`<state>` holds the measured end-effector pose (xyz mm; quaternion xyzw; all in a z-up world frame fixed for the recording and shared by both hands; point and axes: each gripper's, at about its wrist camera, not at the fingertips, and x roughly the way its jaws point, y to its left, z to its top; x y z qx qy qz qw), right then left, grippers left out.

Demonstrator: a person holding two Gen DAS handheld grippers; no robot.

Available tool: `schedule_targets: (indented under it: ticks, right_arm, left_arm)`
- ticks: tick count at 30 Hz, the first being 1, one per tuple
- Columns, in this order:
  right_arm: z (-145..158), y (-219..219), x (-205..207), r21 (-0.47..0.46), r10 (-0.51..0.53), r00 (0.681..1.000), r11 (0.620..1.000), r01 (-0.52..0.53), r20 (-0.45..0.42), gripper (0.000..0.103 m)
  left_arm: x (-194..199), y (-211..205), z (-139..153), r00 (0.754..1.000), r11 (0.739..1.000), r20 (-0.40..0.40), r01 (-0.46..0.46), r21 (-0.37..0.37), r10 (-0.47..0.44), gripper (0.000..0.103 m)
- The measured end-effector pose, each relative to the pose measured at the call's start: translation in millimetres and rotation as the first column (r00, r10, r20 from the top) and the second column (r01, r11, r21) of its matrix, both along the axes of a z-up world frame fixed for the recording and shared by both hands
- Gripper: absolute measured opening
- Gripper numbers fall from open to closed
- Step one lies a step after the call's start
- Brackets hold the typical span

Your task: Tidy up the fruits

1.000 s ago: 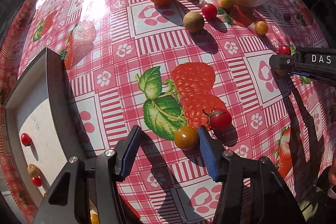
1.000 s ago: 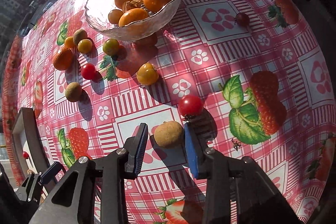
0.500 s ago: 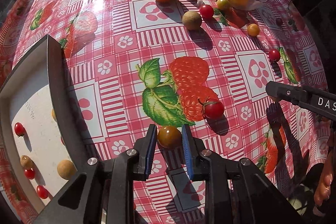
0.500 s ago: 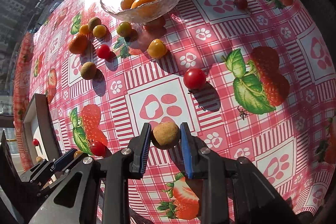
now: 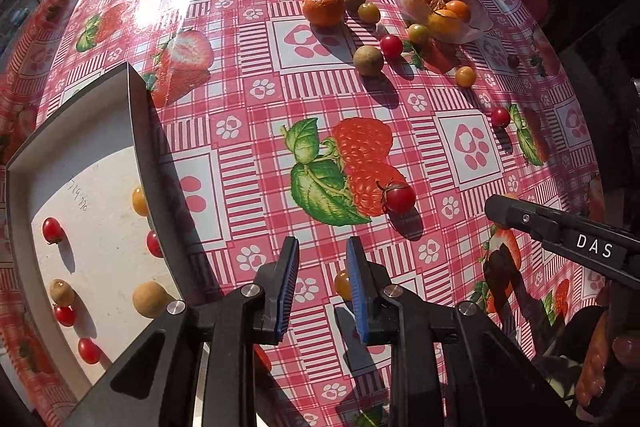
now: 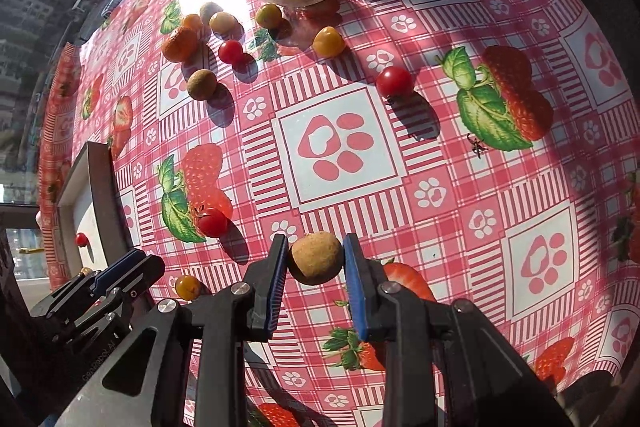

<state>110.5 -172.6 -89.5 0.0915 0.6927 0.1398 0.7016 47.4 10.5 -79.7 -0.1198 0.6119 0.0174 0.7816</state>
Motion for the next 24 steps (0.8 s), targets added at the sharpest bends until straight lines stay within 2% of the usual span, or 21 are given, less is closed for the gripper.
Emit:
schedule_targets:
  ticks: [9,14,19,20,21,22,24]
  right_arm:
    - [12.7,25.5,-1.8,0.009,0.046,0.999,0.999,-0.047,0.016,0.03]
    - [13.9,34.2,-5.7,0.017,0.055,0.998,0.998,-0.055,0.005,0.03]
    - [12.2,31.6,-11.0,0.008,0.07,0.998,0.998,-0.07,-0.004,0.03]
    - [11.3,29.4,-11.4,0.006,0.067,0.998,0.998,-0.067,-0.007,0.03]
    - [10.5,26.3,-12.0,0.006,0.062,0.998,0.998,-0.062,-0.011,0.03]
    - [9.7,23.3,-12.7,0.006,0.056,0.998,0.998,-0.056,-0.013,0.03]
    - [8.5,18.1,-13.5,0.005,0.048,0.999,0.999,-0.048,-0.016,0.03]
  left_arm:
    - [-15.9,25.9,8.4,0.999,0.999,0.006,-0.033,-0.034,0.033,0.026]
    - [-9.3,8.7,-11.1,0.999,1.0,-0.043,0.021,-0.004,-0.021,0.027]
    - [-4.9,-1.9,-27.1,0.997,1.0,-0.071,0.022,-0.004,-0.022,0.028]
    - [-4.2,-2.9,-27.8,0.998,1.0,-0.066,0.018,-0.013,-0.019,0.044]
    - [-3.8,-3.3,-26.5,0.998,1.0,-0.056,0.01,-0.009,-0.01,0.075]
    - [-4.5,-3.7,-22.7,1.0,1.0,-0.028,-0.003,0.01,0.003,0.081]
    - [-3.8,-5.9,-18.0,1.0,1.0,-0.002,0.004,0.022,-0.004,0.082]
